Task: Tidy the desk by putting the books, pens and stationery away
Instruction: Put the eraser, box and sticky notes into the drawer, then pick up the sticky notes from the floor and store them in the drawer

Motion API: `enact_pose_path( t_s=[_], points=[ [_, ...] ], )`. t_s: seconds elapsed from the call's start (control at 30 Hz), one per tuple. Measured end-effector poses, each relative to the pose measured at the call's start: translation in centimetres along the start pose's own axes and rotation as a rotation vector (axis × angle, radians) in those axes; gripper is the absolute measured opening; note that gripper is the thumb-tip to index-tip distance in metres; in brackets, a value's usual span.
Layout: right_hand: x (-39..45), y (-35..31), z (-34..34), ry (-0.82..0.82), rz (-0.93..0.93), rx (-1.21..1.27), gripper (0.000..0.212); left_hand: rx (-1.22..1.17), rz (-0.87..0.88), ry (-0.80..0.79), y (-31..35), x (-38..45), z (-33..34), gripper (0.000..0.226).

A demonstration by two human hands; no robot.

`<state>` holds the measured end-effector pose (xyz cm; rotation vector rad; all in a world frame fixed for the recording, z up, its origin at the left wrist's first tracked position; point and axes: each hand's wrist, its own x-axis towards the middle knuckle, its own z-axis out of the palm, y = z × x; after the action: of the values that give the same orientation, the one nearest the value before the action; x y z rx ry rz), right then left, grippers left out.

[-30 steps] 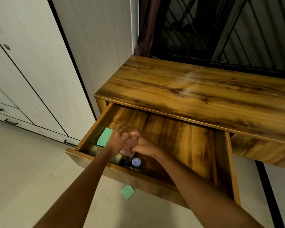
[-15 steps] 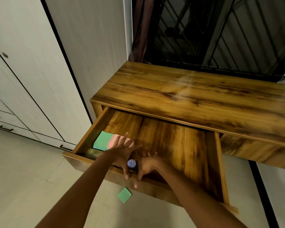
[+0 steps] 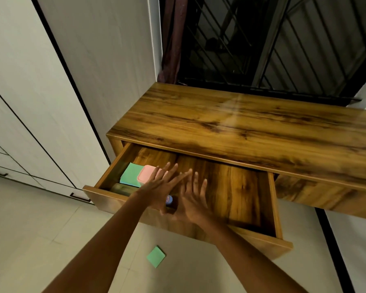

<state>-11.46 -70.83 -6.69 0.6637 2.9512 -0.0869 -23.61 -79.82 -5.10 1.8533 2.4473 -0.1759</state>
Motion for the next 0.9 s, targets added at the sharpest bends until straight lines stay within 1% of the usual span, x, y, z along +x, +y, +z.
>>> enact_pose_path(
  t_s=[0.03, 0.07, 0.13, 0.17, 0.27, 0.33, 0.37, 0.4, 0.5, 0.67, 0.77, 0.9],
  points=[
    [0.2, 0.4, 0.0, 0.013, 0.064, 0.006, 0.131, 0.020, 0.004, 0.014, 0.3, 0.4, -0.1, 0.120],
    [0.6, 0.9, 0.2, 0.036, 0.098, 0.011, 0.129, 0.042, 0.006, 0.015, 0.6, 0.9, -0.2, 0.119],
    [1.1, 2.2, 0.6, 0.077, 0.124, -0.006, 0.117, 0.063, -0.006, 0.038, 1.2, 1.6, -0.6, 0.117],
    [1.3, 3.1, 0.7, 0.079, 0.137, 0.006, 0.116, 0.068, -0.019, 0.052, 1.5, 2.0, -0.8, 0.117],
    [2.1, 5.3, 0.1, 0.070, 0.197, -0.020, 0.129, 0.089, -0.086, 0.074, 1.8, 3.5, -1.1, 0.118],
    [2.7, 6.3, -0.4, 0.059, 0.206, -0.003, 0.134, 0.103, -0.117, 0.077, 1.6, 4.9, -1.2, 0.113],
    [3.2, 6.9, -0.6, 0.055, 0.208, -0.007, 0.137, 0.101, -0.123, 0.106, 1.5, 5.6, -1.3, 0.110],
    [3.7, 7.4, -0.8, 0.055, 0.207, -0.012, 0.138, 0.112, -0.128, 0.132, 1.4, 6.4, -1.2, 0.105],
    [5.1, 8.5, -1.2, 0.054, 0.205, -0.019, 0.139, 0.139, -0.136, 0.108, 1.0, 8.5, -1.0, 0.095],
    [7.7, 9.7, -1.1, 0.028, 0.234, -0.029, 0.138, 0.121, -0.121, 0.049, 0.4, 11.5, -0.8, 0.092],
    [8.8, 10.7, -0.8, 0.020, 0.235, -0.039, 0.129, 0.127, -0.117, 0.030, 0.0, 12.8, -0.7, 0.090],
    [9.7, 11.6, -0.7, 0.080, 0.201, -0.117, 0.105, 0.071, -0.135, -0.028, -0.6, 14.2, -0.4, 0.090]
  ],
)
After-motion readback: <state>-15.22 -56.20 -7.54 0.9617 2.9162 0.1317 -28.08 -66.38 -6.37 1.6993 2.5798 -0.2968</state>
